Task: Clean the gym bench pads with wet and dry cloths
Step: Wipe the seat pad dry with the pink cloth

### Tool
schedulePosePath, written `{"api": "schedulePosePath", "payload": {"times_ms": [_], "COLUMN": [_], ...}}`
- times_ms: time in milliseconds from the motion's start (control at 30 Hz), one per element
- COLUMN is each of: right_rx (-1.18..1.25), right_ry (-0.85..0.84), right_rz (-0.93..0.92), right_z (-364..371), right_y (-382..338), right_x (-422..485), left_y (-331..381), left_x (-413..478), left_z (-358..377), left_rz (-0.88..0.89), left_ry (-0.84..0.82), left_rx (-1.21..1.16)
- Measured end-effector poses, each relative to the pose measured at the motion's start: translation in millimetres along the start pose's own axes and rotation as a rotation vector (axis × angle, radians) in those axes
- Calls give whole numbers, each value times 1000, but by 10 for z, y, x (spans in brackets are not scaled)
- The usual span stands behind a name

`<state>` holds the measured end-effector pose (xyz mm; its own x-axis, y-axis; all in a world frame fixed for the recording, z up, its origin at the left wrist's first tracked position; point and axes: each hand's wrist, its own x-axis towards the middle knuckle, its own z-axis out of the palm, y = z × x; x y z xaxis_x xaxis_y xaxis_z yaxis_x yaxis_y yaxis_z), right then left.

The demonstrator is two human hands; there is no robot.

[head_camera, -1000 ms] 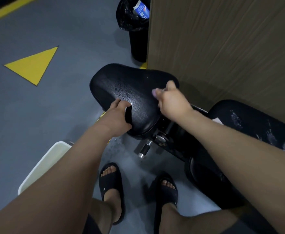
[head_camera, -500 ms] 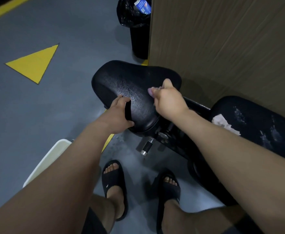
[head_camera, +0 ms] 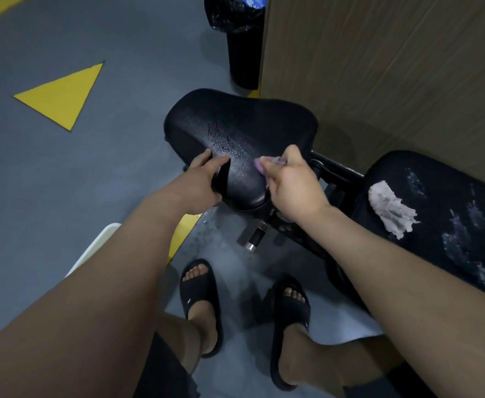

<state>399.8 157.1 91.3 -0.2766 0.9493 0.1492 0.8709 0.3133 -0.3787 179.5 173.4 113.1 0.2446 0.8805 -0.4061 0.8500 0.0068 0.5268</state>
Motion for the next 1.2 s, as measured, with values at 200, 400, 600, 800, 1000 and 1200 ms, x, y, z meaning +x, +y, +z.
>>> {"api": "schedulePosePath", "payload": {"times_ms": [200,400,600,800,1000,1200], "right_rx": [-84,-141,275,662,605,442], "right_ry": [-114,-40,-198,-74,-37,60], "right_rz": [-264,-189,73,340,323,132], "right_z": [-62,-393,-507,-510,-397,-389], "right_y": [-135,191,421,493,662,801], "right_x": [-270,-13,144,224,298,325], "left_y": [131,430,625,763,933,1016], "left_x": [7,32,42,169,305,468], "left_z": [-12,51,62,19,127,214], "left_rz": [-61,-127,-138,-167,-176,-213], "left_ry": [30,172,310,412,442,442], "left_rx": [-9,5,-3,-77,-118,-91]}}
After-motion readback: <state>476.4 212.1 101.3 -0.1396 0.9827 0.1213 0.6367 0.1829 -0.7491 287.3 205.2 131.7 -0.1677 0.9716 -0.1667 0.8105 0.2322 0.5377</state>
